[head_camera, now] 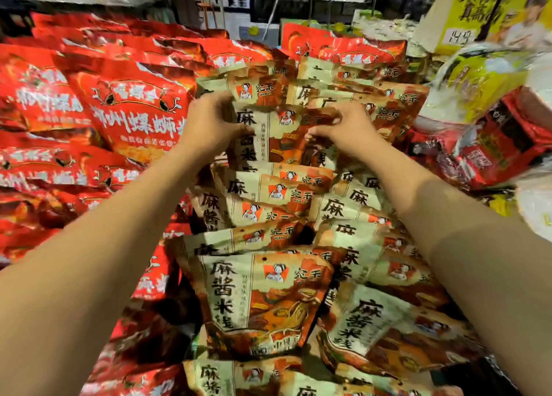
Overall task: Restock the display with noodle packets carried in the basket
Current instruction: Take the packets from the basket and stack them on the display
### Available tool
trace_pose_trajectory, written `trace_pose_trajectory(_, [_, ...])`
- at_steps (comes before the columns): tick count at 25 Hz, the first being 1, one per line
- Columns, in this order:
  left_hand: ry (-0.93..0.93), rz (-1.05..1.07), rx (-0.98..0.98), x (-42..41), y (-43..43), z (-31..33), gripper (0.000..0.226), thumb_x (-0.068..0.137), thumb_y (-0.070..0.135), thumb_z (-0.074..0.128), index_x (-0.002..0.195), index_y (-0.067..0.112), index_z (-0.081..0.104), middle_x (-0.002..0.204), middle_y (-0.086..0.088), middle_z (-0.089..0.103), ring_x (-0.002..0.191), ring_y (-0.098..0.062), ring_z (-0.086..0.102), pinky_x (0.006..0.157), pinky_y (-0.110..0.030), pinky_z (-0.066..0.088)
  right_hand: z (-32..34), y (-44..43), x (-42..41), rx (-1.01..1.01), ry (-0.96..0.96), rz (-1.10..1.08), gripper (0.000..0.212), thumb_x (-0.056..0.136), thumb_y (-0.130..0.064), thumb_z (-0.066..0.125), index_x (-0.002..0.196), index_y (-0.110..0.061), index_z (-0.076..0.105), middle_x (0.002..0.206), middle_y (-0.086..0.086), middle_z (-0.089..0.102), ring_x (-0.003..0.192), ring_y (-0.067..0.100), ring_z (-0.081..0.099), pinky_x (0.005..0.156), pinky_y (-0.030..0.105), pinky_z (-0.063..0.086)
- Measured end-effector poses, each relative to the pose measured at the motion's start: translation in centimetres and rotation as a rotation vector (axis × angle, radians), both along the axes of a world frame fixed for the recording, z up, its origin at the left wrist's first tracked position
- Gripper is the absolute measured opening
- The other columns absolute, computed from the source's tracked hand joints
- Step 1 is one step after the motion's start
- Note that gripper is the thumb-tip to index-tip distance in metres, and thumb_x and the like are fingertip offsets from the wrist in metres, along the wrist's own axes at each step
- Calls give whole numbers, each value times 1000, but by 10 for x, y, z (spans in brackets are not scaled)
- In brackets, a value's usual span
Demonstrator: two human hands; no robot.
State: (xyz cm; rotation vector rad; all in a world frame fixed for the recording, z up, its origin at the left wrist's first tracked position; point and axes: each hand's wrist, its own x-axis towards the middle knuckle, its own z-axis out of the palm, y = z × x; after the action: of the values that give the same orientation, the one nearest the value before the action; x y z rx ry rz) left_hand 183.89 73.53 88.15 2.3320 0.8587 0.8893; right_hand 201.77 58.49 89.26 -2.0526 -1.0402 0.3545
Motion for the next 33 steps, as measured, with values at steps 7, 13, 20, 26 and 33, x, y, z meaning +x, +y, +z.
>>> trace_pose_trajectory(7, [-152, -111, -77, 30, 25, 14, 16, 74, 14, 83, 79, 21, 69, 73, 12, 64, 64, 5, 54, 60, -23, 49, 10, 5, 8, 120, -150, -174, 11, 85, -14, 74, 95, -16, 71, 95, -5, 61, 94, 12, 55, 84, 27, 47])
trace_pose_trajectory(13, [-157, -26, -219, 27, 23, -15, 39, 70, 26, 88, 91, 4, 64, 86, -7, 69, 81, -20, 67, 72, -35, 58, -6, -8, 11, 41, -47, -100, 20, 84, -15, 76, 74, -23, 60, 82, -3, 66, 86, 19, 64, 78, 34, 55])
trace_pose_trajectory(20, [-81, -130, -457, 22, 18, -27, 22, 73, 12, 84, 71, 2, 65, 72, -10, 71, 60, -13, 71, 60, -27, 58, -2, -12, 7, 17, 15, -114, 12, 80, -21, 80, 83, -16, 69, 79, -1, 70, 71, 14, 65, 64, 23, 53])
trace_pose_trajectory(26, [-78, -109, -522, 36, 22, -35, 35, 71, 20, 87, 82, -8, 69, 80, -17, 74, 77, -31, 74, 76, -47, 61, -11, -17, 7, 67, 99, -166, 14, 82, -17, 77, 80, -23, 65, 87, 0, 70, 88, 23, 70, 72, 35, 59])
trace_pose_trajectory(33, [-204, -158, -495, 25, 11, -17, 36, 85, 32, 76, 76, -1, 64, 70, -11, 62, 66, -19, 54, 65, -38, 50, 3, -33, 8, 128, 171, -184, 12, 84, -14, 76, 92, -8, 70, 96, 15, 72, 83, 28, 69, 70, 34, 60])
